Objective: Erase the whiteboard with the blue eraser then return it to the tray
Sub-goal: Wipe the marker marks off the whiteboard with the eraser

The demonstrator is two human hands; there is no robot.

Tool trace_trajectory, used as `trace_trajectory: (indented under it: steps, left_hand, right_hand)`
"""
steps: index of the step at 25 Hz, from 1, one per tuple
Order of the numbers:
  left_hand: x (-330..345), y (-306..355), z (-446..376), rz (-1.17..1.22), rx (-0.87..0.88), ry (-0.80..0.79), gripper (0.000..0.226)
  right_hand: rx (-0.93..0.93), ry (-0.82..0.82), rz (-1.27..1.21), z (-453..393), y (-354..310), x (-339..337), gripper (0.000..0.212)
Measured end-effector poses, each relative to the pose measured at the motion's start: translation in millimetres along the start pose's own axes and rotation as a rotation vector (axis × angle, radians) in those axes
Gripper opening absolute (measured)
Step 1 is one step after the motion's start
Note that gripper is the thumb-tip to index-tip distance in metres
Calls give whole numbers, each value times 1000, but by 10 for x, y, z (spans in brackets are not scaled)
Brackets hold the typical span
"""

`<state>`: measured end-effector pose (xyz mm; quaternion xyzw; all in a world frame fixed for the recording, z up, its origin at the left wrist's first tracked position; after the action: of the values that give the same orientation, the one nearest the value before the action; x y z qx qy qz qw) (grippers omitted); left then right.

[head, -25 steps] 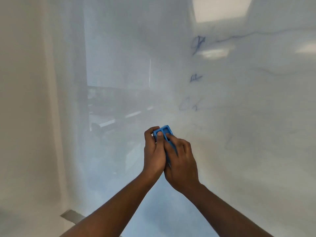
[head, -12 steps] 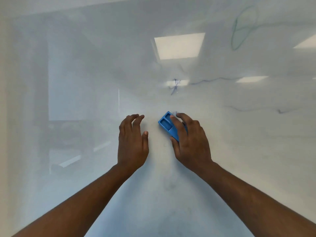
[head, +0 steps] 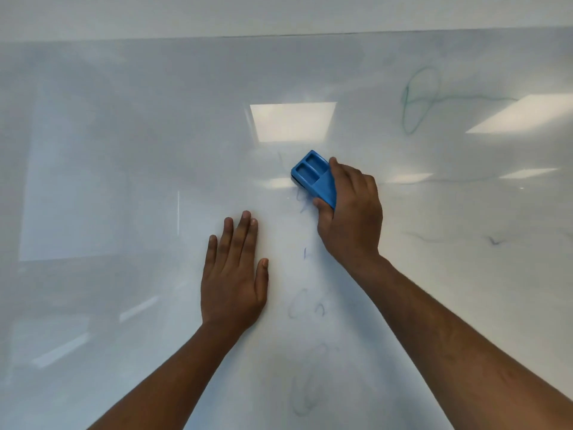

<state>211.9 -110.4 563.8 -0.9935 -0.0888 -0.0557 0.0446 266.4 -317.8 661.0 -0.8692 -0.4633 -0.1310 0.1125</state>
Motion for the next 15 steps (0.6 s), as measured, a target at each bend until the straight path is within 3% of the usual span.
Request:
trace_trajectory:
  steps: [5,10,12,15]
  left_hand:
    - [-19,-3,-9,30,6,16,69]
    - [11,-2,30,34,10,42,68]
    - [24,-11,37,34,8,50,68]
    - [21,-18,43,42,19,57,67]
  right_hand:
    - [-337,-171,-27,867,182,-430,57]
    - [-12,-23,84,-376,241,-32,66]
    - [-66,-31,46,-414,-1,148,66]
    - [-312,-129,-19,334,-109,11,61]
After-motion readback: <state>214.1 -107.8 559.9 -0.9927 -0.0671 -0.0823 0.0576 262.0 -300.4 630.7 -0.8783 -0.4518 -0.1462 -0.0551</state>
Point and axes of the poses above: each hand's wrist, its own z-axis away from the middle knuckle, its own x-axis out of the palm, y = z × x, the point moved 2 cm from there along -z, towards the middle knuckle, and after that the axes turned 13 degrees about y, right-handed, at the moved point
